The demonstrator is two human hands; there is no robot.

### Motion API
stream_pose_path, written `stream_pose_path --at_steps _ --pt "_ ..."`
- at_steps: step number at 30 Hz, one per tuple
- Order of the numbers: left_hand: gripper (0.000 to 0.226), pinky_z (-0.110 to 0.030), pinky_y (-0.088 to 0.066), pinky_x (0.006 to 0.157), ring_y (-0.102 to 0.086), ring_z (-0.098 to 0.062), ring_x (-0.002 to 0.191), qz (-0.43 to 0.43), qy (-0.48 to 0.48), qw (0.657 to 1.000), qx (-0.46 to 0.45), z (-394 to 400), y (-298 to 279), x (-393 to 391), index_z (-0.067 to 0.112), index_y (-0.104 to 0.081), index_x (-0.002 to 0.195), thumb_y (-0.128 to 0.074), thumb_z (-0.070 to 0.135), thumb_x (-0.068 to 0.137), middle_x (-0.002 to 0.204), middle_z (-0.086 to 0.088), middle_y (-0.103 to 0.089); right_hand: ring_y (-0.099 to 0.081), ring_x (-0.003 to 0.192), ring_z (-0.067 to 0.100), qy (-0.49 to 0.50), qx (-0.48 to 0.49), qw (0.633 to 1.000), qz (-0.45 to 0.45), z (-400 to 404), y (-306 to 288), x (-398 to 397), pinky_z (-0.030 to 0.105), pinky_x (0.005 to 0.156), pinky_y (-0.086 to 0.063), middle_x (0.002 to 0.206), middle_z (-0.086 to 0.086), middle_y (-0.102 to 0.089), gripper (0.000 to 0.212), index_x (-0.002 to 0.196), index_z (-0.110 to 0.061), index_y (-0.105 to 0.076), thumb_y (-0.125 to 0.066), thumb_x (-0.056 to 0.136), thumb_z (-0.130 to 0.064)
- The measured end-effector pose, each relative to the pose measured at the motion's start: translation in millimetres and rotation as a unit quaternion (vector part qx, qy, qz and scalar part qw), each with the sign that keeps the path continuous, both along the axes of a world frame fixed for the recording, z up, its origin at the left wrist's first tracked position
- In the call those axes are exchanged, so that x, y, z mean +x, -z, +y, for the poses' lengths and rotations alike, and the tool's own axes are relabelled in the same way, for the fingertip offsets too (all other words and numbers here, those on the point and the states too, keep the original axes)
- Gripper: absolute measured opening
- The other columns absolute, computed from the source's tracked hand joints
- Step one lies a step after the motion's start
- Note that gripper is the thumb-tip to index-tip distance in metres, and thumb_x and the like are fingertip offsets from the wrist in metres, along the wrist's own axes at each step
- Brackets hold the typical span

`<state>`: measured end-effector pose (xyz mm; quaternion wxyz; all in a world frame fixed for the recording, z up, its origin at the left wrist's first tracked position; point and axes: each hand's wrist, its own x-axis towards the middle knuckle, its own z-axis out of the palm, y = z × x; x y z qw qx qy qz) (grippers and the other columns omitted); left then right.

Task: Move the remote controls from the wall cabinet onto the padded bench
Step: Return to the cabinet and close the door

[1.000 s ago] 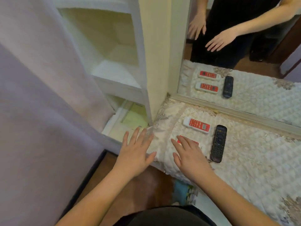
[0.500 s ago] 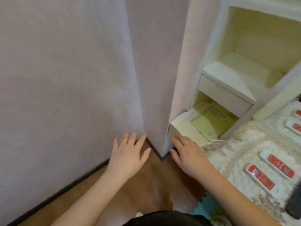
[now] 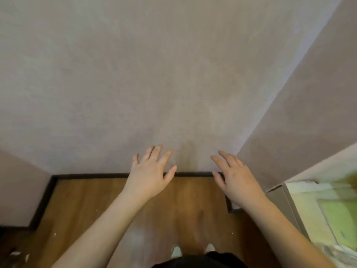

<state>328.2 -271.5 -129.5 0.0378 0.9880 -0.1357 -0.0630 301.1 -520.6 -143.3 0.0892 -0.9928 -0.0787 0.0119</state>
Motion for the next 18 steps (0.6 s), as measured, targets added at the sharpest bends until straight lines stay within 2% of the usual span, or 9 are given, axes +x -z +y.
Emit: stream_pose_path --at_steps 2,4,8,13,18 --pt "0.066 -0.055 -0.019 0.114 -0.009 -0.021 0.147 0.017 -0.046 0.999 0.004 19 1 -3 0.038 -0.013 0.15 -0.018 0.066 0.091 0.161 0.002 -0.015 -0.044 0.131 0.026 -0.034 0.001 0.999 0.007 9 1 12 0.04 0.103 -0.039 0.146 0.007 -0.043 0.045 0.136 -0.022 -0.05 -0.049 0.093 -0.037" --pt "0.07 -0.057 -0.02 0.114 -0.011 -0.023 0.147 0.021 -0.082 0.996 0.019 33 1 -13 0.038 -0.013 0.15 -0.014 0.069 0.087 0.16 0.0 -0.016 -0.045 0.129 0.028 -0.065 -0.001 0.998 0.008 17 5 24 0.04 0.103 -0.039 0.145 0.008 -0.044 0.043 0.133 -0.021 -0.053 -0.048 0.094 -0.038" --pt "0.068 -0.058 -0.019 0.114 -0.014 -0.025 0.147 0.022 -0.16 0.985 0.054 47 -7 -38 0.035 -0.018 0.15 -0.017 0.067 0.09 0.159 -0.001 -0.02 -0.059 0.112 0.032 -0.121 0.007 0.993 0.007 43 6 47 0.041 0.089 -0.049 0.13 0.012 -0.058 0.047 0.123 -0.017 -0.061 -0.041 0.088 -0.041" --pt "0.066 -0.06 -0.013 0.115 -0.01 -0.025 0.148 0.019 -0.245 0.967 0.065 54 -19 -70 0.035 -0.014 0.151 -0.016 0.066 0.093 0.161 -0.001 -0.016 -0.059 0.114 0.03 -0.232 0.023 0.972 -0.011 85 -2 54 0.04 0.09 -0.05 0.129 0.009 -0.06 0.054 0.133 -0.018 -0.053 -0.037 0.088 -0.044" --pt "0.069 -0.062 -0.008 0.116 0.003 -0.028 0.149 0.063 -0.36 0.93 0.045 61 -24 -103 0.041 -0.003 0.151 -0.018 0.069 0.091 0.163 0.0 -0.001 -0.059 0.114 0.03 -0.338 0.04 0.94 -0.028 131 -13 50 0.04 0.093 -0.049 0.128 0.008 -0.061 0.055 0.132 -0.02 -0.052 -0.035 0.086 -0.044"
